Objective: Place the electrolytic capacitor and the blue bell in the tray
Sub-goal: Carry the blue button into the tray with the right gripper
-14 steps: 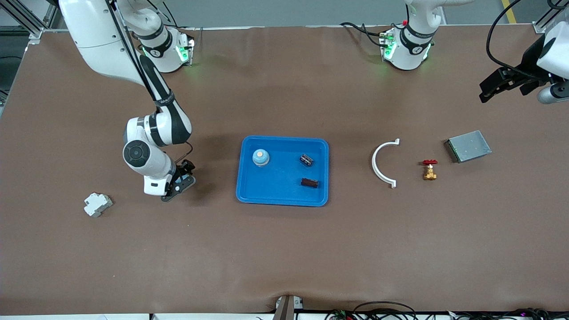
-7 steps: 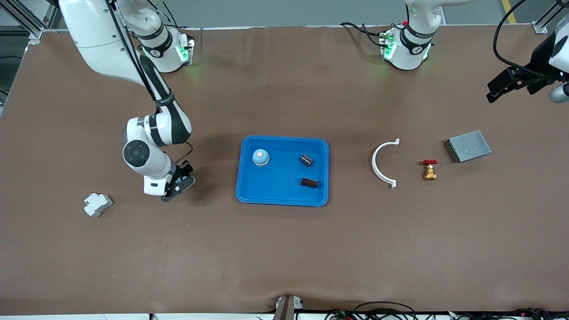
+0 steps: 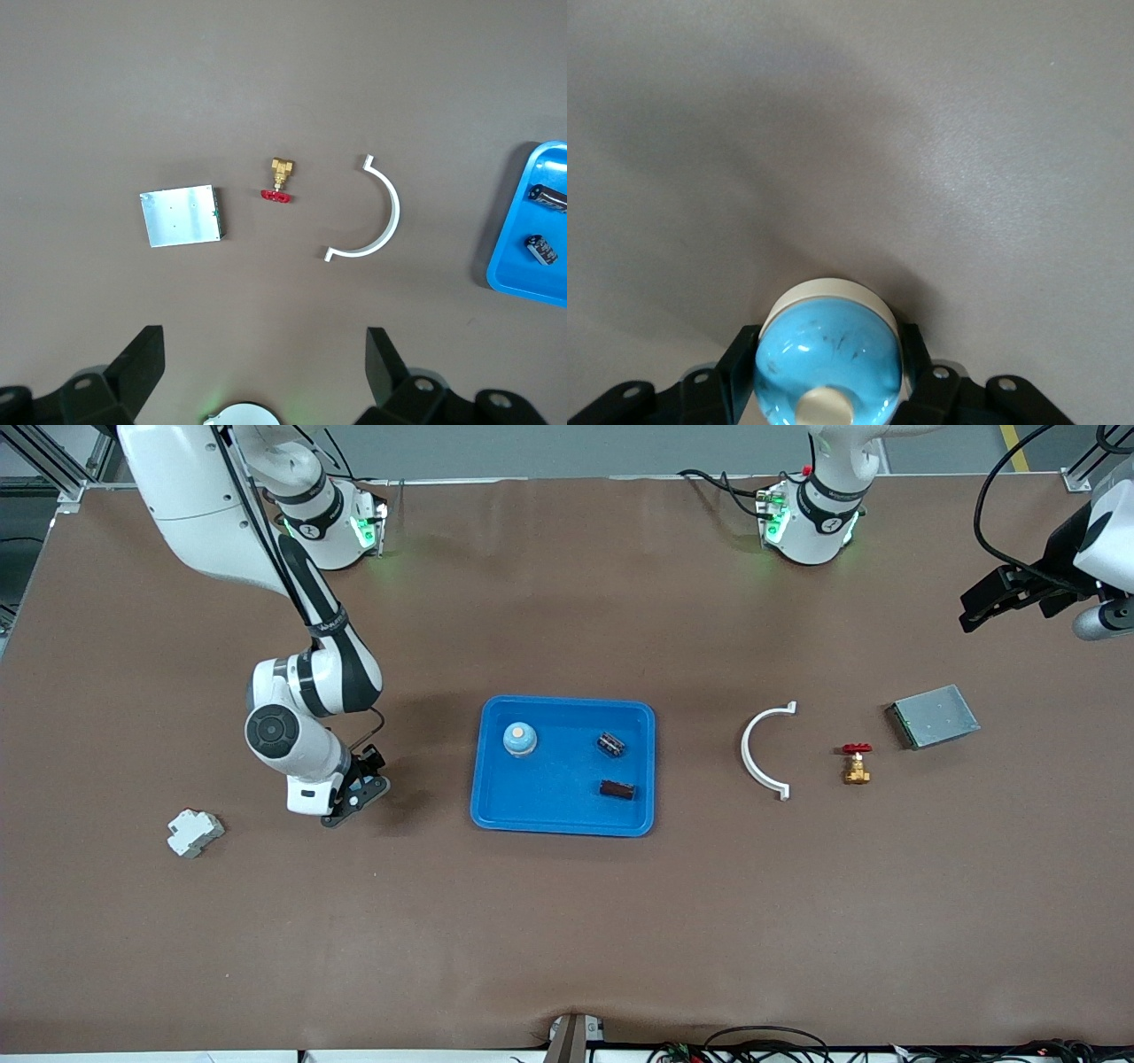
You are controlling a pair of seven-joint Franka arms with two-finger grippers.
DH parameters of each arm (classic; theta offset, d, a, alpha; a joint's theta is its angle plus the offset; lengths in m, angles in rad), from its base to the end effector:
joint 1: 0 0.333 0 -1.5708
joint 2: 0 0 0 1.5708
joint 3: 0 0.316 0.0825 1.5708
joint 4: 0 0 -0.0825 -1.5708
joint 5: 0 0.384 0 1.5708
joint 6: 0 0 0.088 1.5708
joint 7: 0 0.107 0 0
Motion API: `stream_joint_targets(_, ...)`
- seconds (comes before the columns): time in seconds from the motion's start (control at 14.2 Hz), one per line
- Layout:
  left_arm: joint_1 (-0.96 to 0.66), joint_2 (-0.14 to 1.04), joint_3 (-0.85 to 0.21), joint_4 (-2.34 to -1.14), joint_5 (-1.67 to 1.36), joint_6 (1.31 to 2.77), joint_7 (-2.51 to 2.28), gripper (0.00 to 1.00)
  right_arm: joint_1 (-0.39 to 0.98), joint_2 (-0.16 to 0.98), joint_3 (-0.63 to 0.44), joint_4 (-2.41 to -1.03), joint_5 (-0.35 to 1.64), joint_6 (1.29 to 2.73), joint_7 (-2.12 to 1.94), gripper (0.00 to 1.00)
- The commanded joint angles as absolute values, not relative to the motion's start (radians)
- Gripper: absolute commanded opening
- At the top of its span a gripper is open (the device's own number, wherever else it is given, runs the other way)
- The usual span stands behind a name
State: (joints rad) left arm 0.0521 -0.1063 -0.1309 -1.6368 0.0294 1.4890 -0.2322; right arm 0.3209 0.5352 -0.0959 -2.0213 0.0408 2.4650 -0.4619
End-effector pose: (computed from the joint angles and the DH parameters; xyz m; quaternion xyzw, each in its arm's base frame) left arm 0.5110 -0.0409 0.6429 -0.9965 -0.0780 0.0176 0.0246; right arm 0.5763 0.1320 0.1750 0.9442 0.3261 -0.0454 0.0073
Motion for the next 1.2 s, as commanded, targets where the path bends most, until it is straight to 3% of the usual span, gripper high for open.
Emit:
stream_joint_targets(0.0, 0.055, -0.120, -0.135, -1.632, 0.018, 1.476, -0.207, 1.00, 0.322, 0.506, -0.087, -2.005, 0.078, 2.401, -0.430, 0.14)
stream_joint_targets(0.49, 0.063, -0.120, -0.132, -1.638, 0.009, 1.488, -0.145, 1.00, 0.383, 0.483, -0.087, -1.905, 0.231, 2.209, -0.110, 0.14)
stream_joint_targets(1.13, 0.055, -0.103, -0.132, -1.641, 0.015, 1.505, -0.120, 1.00, 0.569, 0.521, -0.089, -1.764, 0.250, 2.218, 0.504, 0.13)
